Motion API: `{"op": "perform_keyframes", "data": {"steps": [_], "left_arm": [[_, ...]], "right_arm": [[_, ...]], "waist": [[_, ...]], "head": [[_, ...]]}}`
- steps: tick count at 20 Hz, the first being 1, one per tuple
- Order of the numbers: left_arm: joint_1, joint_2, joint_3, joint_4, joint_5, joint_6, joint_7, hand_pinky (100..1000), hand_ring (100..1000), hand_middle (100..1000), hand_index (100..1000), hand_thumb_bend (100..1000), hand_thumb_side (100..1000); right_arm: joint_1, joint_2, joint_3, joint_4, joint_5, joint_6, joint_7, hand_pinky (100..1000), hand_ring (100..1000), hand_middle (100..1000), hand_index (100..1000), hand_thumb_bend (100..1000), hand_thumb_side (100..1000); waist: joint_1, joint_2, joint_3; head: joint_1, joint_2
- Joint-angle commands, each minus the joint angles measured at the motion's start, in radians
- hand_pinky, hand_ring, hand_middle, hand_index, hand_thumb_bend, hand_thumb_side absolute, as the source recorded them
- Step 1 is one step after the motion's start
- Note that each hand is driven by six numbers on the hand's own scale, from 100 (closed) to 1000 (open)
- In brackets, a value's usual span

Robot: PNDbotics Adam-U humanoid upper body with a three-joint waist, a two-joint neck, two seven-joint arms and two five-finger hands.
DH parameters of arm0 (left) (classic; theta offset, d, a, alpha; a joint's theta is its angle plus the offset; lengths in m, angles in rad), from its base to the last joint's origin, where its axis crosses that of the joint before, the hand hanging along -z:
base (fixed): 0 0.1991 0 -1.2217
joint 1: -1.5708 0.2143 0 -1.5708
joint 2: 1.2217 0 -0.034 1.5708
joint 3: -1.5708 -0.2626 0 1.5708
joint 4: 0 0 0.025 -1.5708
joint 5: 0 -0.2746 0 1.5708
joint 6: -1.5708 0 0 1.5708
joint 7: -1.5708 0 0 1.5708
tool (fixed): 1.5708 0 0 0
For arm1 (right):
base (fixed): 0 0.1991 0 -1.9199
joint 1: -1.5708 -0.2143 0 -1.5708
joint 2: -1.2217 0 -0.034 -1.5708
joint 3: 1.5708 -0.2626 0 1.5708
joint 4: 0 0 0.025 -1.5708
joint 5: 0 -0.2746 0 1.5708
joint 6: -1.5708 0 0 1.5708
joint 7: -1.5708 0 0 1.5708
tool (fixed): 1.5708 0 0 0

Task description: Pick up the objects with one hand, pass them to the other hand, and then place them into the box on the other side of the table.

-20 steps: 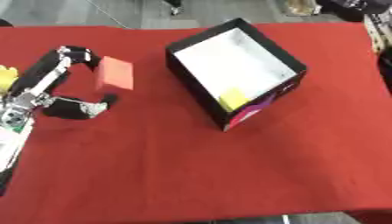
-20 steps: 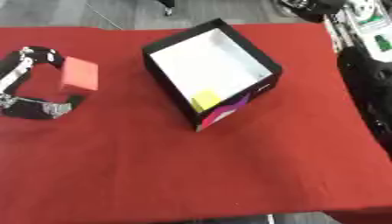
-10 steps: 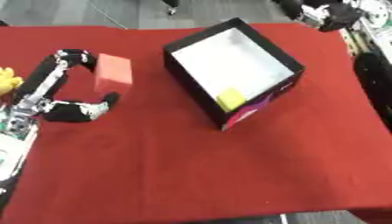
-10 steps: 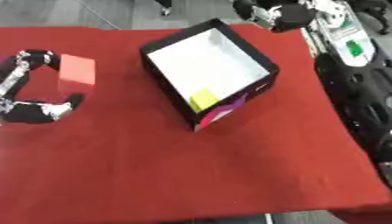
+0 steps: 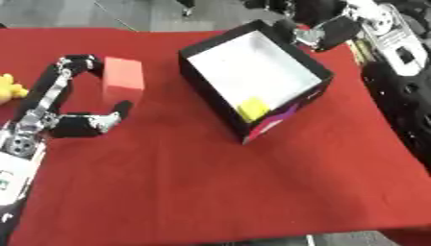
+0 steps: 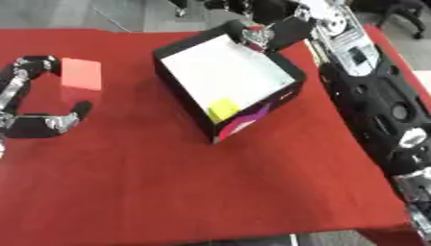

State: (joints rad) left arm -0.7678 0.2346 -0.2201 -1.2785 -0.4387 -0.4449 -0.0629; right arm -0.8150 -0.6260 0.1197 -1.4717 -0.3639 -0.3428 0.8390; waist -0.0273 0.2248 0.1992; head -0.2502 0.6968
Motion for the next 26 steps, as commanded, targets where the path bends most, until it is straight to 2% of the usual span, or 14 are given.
{"op": "perform_keyframes", "data": {"steps": [1, 8, 17, 21, 26], "left_arm": [[-0.016, -0.002, 0.013, -0.021, -0.052, -0.015, 0.029, 774, 570, 519, 514, 100, 264], [-0.020, -0.030, 0.014, -0.024, -0.165, -0.050, 0.086, 766, 573, 520, 513, 100, 230], [-0.039, -0.073, 0.010, -0.043, -0.216, -0.062, 0.117, 757, 568, 517, 511, 100, 218], [-0.046, -0.091, 0.006, -0.056, -0.244, -0.053, 0.122, 744, 553, 500, 489, 100, 216], [-0.053, -0.111, -0.001, -0.070, -0.291, 0.005, 0.115, 721, 531, 468, 475, 100, 202]], "right_arm": [[-0.028, -0.007, 0.006, -0.024, 0.018, -0.031, 0.046, 1000, 1000, 1000, 1000, 100, 238], [-0.049, 0.028, 0.034, -0.035, 0.073, -0.046, 0.068, 1000, 1000, 1000, 1000, 100, 213], [-0.066, 0.068, 0.049, -0.021, 0.160, -0.081, 0.068, 1000, 1000, 1000, 1000, 100, 200], [-0.074, 0.083, 0.054, -0.015, 0.216, -0.110, 0.049, 1000, 1000, 1000, 1000, 100, 198], [-0.080, 0.097, 0.062, -0.003, 0.301, -0.150, -0.007, 1000, 1000, 1000, 1000, 100, 202]], "waist": [[-0.015, -0.026, 0.002], [-0.020, -0.019, 0.012], [-0.024, -0.013, 0.026], [-0.025, -0.008, 0.031], [-0.025, -0.004, 0.035]], "head": [[-0.006, 0.002], [-0.018, 0.001], [-0.030, 0.000], [-0.034, -0.003], [-0.036, -0.003]]}}
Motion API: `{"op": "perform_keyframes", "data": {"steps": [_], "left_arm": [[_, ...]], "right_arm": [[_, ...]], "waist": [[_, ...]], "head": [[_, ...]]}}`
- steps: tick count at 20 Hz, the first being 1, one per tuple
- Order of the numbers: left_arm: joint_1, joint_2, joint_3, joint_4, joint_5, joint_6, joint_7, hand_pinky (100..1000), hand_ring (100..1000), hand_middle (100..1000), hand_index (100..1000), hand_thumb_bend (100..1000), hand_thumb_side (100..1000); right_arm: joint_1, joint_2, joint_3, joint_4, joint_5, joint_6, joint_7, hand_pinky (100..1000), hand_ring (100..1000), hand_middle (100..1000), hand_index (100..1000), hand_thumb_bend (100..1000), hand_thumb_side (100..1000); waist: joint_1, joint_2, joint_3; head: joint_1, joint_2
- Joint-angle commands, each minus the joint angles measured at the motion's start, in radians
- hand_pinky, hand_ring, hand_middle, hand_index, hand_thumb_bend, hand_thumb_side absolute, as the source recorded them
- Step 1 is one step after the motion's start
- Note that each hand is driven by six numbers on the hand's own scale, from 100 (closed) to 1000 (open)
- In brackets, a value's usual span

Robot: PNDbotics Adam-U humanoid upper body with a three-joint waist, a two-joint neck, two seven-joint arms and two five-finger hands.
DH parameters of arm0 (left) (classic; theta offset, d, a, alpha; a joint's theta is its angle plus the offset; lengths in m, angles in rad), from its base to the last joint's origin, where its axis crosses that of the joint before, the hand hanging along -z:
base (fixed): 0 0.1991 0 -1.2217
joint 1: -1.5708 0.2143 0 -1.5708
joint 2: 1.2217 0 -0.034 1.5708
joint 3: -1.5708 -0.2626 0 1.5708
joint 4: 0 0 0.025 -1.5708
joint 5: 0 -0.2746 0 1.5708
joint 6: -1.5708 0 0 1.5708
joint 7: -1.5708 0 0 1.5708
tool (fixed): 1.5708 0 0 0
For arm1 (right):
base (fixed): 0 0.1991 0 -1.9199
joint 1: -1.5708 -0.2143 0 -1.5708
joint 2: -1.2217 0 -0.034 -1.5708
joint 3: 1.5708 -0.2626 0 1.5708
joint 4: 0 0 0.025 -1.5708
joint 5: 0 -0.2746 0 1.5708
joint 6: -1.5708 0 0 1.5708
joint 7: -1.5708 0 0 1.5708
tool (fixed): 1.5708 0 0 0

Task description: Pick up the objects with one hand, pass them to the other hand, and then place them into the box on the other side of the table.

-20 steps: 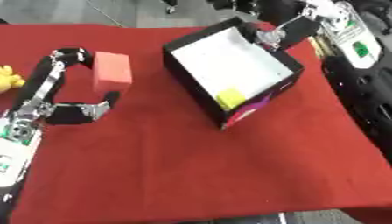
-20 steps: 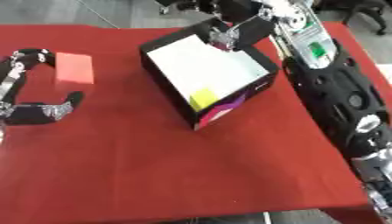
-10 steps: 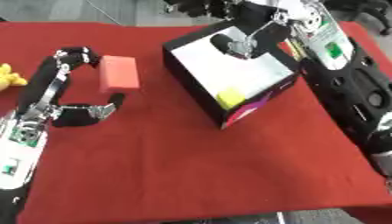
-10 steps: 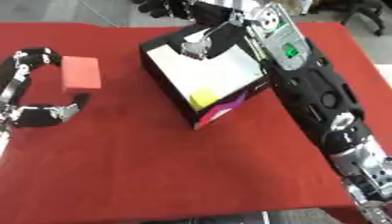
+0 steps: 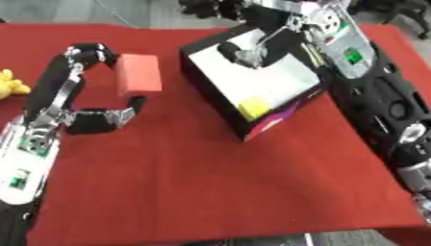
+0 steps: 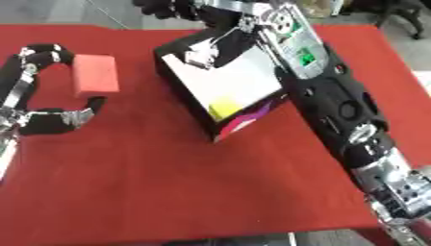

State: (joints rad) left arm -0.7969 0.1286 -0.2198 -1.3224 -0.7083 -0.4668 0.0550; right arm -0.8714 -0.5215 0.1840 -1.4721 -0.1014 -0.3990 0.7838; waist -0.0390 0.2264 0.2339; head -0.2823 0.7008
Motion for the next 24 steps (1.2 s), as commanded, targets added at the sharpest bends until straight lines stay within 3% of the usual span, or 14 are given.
{"op": "perform_keyframes", "data": {"steps": [1, 6, 12, 24], "left_arm": [[-0.025, -0.008, -0.003, -0.029, -0.028, 0.039, -0.007, 721, 531, 467, 475, 100, 197], [-0.030, -0.023, -0.008, -0.047, -0.055, 0.083, -0.027, 715, 529, 467, 476, 100, 179], [-0.033, -0.033, -0.010, -0.056, -0.078, 0.107, -0.039, 712, 527, 467, 477, 100, 173], [-0.044, -0.087, -0.002, -0.034, -0.154, 0.137, -0.021, 699, 517, 451, 473, 100, 173]], "right_arm": [[-0.025, -0.006, 0.000, 0.000, 0.054, -0.103, 0.035, 1000, 1000, 1000, 1000, 100, 204], [-0.032, -0.002, 0.005, 0.013, 0.124, -0.144, -0.017, 999, 1000, 1000, 1000, 100, 220], [-0.034, 0.002, 0.012, 0.025, 0.151, -0.171, -0.020, 1000, 1000, 1000, 1000, 100, 236], [-0.041, 0.018, 0.018, 0.068, 0.189, -0.176, 0.057, 1000, 1000, 1000, 1000, 100, 282]], "waist": [[-0.013, -0.005, 0.001], [-0.013, -0.002, 0.003], [-0.013, -0.001, 0.002], [-0.016, 0.002, 0.001]], "head": [[-0.005, -0.008], [-0.007, -0.011], [-0.007, -0.014], [-0.007, -0.013]]}}
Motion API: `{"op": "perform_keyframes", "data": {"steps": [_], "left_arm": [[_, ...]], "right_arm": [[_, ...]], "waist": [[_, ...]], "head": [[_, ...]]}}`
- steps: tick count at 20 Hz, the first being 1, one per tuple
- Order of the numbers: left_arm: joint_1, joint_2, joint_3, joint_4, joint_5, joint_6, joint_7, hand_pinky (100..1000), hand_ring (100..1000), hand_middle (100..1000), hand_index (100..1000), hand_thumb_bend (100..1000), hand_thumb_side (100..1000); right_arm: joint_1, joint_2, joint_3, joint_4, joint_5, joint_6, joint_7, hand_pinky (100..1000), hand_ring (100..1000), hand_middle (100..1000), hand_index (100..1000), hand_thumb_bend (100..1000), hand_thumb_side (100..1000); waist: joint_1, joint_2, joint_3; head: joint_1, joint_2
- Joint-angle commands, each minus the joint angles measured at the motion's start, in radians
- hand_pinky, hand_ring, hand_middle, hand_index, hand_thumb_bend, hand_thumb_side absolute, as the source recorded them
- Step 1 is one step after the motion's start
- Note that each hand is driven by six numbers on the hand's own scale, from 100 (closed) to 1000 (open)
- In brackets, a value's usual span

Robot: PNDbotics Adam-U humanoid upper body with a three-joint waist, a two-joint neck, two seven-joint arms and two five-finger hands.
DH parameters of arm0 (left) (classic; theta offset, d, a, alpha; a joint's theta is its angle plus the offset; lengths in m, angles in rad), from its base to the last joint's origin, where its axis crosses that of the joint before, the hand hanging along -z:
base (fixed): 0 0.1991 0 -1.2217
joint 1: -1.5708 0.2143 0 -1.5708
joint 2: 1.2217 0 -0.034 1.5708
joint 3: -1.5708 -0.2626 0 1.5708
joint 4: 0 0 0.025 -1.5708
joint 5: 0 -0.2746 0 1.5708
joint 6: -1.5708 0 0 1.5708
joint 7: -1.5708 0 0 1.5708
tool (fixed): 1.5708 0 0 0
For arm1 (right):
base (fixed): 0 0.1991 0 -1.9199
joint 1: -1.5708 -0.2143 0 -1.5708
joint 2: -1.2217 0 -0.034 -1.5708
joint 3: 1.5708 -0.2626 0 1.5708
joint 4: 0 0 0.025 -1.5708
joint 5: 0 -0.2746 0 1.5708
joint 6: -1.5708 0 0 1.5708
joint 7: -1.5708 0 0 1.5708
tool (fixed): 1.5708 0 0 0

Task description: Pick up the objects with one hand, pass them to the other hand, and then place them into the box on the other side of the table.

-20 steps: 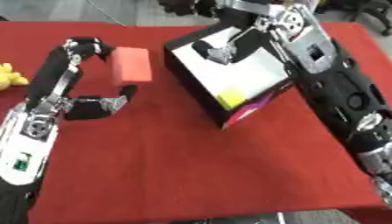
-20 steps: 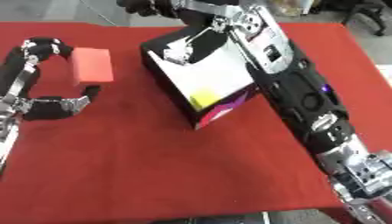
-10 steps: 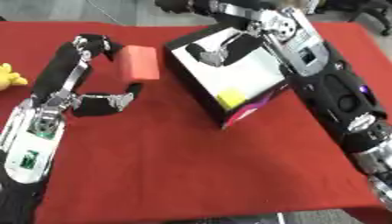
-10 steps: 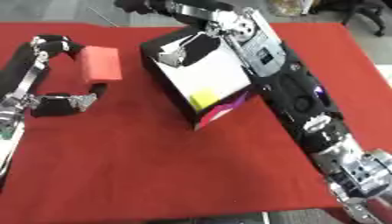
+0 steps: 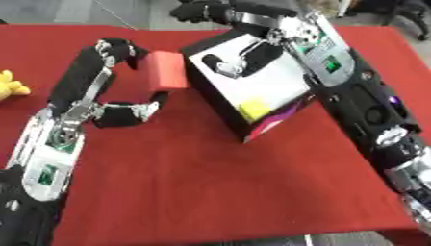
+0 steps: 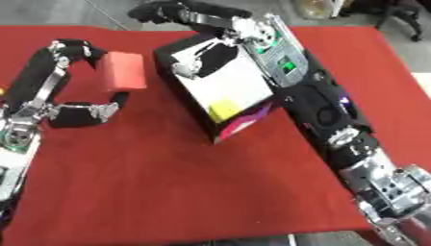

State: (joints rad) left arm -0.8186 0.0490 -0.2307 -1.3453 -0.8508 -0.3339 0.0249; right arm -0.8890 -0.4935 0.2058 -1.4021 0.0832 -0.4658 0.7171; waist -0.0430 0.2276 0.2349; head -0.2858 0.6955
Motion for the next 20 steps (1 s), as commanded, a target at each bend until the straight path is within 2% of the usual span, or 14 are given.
{"op": "perform_keyframes", "data": {"steps": [1, 9, 20], "left_arm": [[-0.022, -0.009, 0.009, -0.011, -0.015, 0.005, 0.011, 699, 517, 451, 473, 100, 173], [-0.027, -0.016, 0.012, 0.007, -0.030, 0.013, 0.023, 692, 507, 428, 469, 100, 190], [-0.028, -0.028, 0.013, 0.007, 0.037, 0.060, 0.014, 685, 482, 391, 456, 100, 264]], "right_arm": [[-0.023, -0.009, -0.005, 0.000, 0.005, -0.109, 0.130, 1000, 1000, 1000, 1000, 100, 286], [-0.025, -0.007, 0.002, 0.003, 0.007, -0.111, 0.153, 1000, 1000, 1000, 1000, 100, 296], [-0.020, -0.010, 0.022, -0.017, -0.012, -0.098, 0.188, 1000, 1000, 1000, 1000, 100, 324]], "waist": [[-0.013, 0.001, 0.000], [-0.017, -0.001, -0.001], [-0.018, 0.003, -0.003]], "head": [[-0.003, -0.008], [0.001, -0.007], [0.013, -0.011]]}}
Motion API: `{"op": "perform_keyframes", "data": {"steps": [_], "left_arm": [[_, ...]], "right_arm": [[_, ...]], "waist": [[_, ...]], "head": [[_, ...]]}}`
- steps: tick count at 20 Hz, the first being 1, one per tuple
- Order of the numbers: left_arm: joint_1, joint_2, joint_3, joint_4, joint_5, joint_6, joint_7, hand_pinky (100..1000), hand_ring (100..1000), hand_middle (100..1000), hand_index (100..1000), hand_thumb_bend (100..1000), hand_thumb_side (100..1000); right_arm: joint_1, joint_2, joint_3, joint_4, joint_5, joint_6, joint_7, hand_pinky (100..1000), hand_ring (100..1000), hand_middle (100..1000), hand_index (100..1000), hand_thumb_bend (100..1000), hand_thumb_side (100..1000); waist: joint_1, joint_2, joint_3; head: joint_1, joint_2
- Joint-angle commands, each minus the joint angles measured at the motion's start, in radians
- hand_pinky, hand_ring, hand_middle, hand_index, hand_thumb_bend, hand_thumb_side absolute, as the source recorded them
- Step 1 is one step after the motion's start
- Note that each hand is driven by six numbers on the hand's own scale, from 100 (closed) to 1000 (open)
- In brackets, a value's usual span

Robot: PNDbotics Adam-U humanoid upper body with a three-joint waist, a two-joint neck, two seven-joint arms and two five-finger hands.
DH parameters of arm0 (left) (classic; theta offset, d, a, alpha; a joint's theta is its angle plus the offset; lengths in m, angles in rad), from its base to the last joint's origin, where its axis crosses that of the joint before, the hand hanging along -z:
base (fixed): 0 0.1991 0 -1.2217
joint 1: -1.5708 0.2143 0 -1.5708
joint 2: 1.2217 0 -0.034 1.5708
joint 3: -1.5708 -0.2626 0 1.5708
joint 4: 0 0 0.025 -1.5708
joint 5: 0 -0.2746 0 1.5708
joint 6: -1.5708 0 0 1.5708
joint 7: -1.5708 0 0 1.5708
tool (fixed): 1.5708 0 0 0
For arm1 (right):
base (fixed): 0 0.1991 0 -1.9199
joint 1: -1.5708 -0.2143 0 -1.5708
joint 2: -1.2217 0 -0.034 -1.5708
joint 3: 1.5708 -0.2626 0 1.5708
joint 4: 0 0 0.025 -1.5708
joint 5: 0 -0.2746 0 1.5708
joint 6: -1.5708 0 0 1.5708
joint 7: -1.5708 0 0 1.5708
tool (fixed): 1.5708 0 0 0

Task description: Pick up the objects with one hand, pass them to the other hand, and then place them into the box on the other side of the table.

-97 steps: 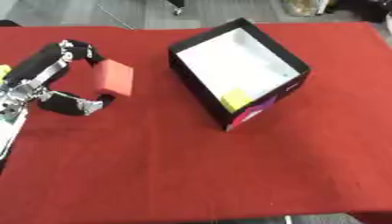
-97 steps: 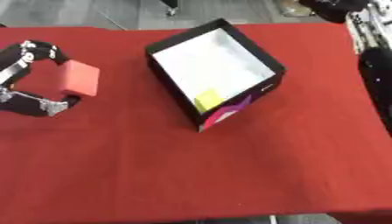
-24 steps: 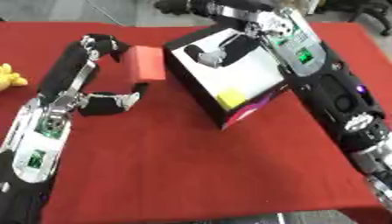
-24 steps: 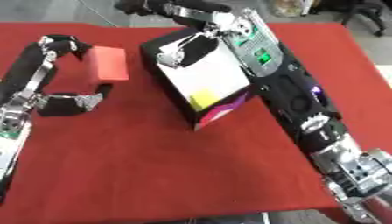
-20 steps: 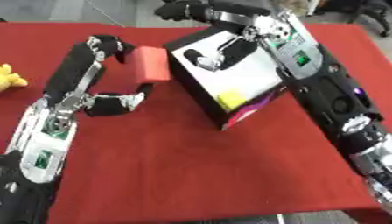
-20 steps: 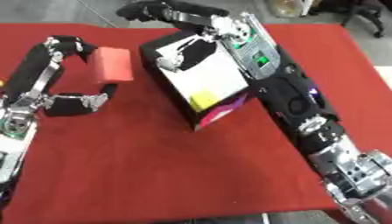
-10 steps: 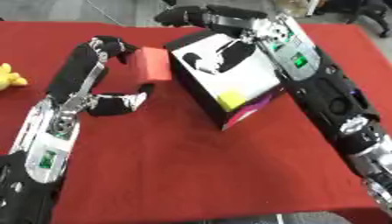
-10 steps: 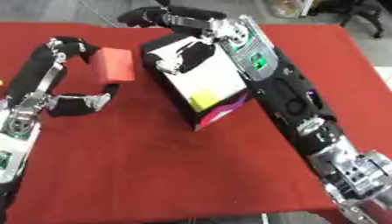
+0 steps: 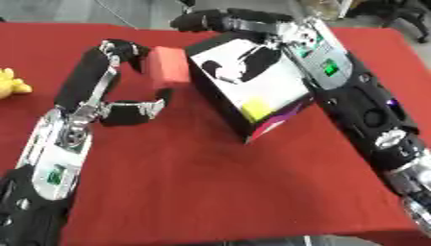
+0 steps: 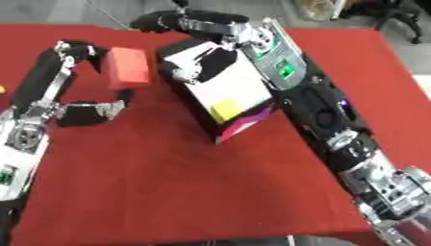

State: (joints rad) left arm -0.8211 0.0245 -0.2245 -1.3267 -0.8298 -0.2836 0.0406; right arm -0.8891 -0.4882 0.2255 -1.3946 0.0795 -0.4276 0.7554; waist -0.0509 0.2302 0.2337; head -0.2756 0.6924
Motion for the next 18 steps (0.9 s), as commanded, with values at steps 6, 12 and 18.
{"op": "perform_keyframes", "data": {"steps": [6, 12, 18], "left_arm": [[-0.026, -0.012, 0.007, -0.014, 0.021, 0.020, -0.007, 683, 476, 385, 451, 100, 271], [-0.029, -0.027, 0.009, -0.003, -0.003, 0.019, -0.009, 681, 476, 385, 451, 100, 269], [-0.027, -0.037, 0.002, -0.001, -0.029, 0.007, -0.005, 675, 475, 385, 449, 100, 264]], "right_arm": [[-0.022, -0.014, 0.012, -0.026, -0.011, -0.131, 0.152, 1000, 1000, 1000, 1000, 100, 394], [-0.027, -0.011, 0.027, -0.019, -0.018, -0.129, 0.152, 1000, 1000, 1000, 1000, 100, 493], [-0.030, -0.007, 0.033, -0.021, -0.021, -0.125, 0.152, 1000, 1000, 1000, 1000, 100, 475]], "waist": [[-0.012, 0.001, -0.005], [-0.014, 0.003, -0.006], [-0.015, 0.005, -0.004]], "head": [[0.007, -0.010], [0.012, -0.014], [0.009, -0.010]]}}
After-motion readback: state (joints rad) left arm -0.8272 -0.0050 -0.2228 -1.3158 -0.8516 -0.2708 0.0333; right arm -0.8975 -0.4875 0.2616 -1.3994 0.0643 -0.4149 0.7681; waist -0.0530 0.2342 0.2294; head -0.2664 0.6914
